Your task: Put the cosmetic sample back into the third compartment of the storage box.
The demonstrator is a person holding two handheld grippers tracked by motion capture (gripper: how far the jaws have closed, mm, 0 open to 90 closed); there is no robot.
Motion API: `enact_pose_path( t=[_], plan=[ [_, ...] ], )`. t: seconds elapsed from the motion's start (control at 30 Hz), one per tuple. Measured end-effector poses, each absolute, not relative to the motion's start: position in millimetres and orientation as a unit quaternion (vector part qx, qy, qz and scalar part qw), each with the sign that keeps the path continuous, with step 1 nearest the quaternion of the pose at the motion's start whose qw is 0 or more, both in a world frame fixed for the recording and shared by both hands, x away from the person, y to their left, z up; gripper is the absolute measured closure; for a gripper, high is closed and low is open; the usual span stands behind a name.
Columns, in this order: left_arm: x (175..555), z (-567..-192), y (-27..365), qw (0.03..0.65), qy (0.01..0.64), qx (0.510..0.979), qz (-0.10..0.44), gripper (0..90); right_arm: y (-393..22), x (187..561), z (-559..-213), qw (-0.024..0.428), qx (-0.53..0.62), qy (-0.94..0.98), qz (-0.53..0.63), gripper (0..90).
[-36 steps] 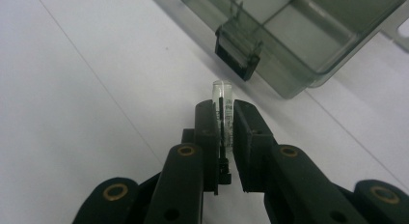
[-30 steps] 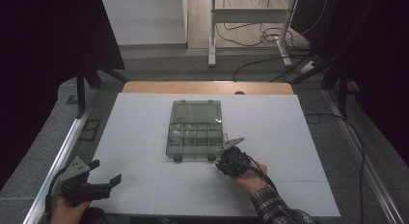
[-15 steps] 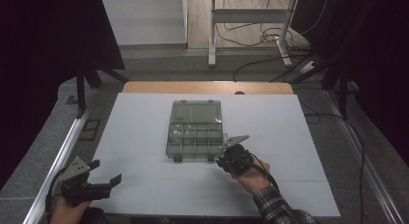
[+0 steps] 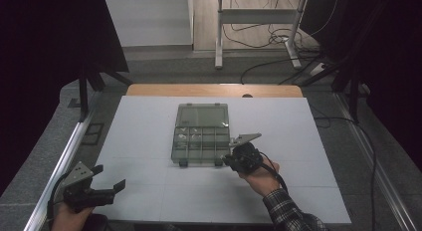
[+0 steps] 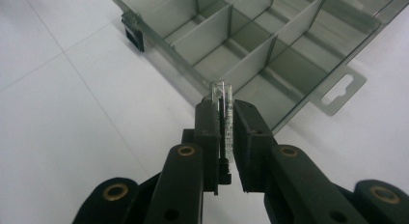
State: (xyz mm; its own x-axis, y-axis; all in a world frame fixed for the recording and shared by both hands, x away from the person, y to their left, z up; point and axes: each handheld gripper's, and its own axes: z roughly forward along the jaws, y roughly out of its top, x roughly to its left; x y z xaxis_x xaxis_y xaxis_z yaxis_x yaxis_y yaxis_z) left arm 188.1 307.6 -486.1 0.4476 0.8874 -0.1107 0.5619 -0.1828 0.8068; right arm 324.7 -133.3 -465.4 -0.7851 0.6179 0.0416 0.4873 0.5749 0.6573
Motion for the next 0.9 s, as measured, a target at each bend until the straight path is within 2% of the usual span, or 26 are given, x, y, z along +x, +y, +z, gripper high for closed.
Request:
enact_pose_path(
  t=[0.9],
  plan=[
    [188.5, -486.2, 307.1, 0.412, 0.486, 0.745, 0.196, 2.5, -115.9, 355.4, -467.0, 0.117, 0.314, 0.875, 0.349, 80.4]
  ],
)
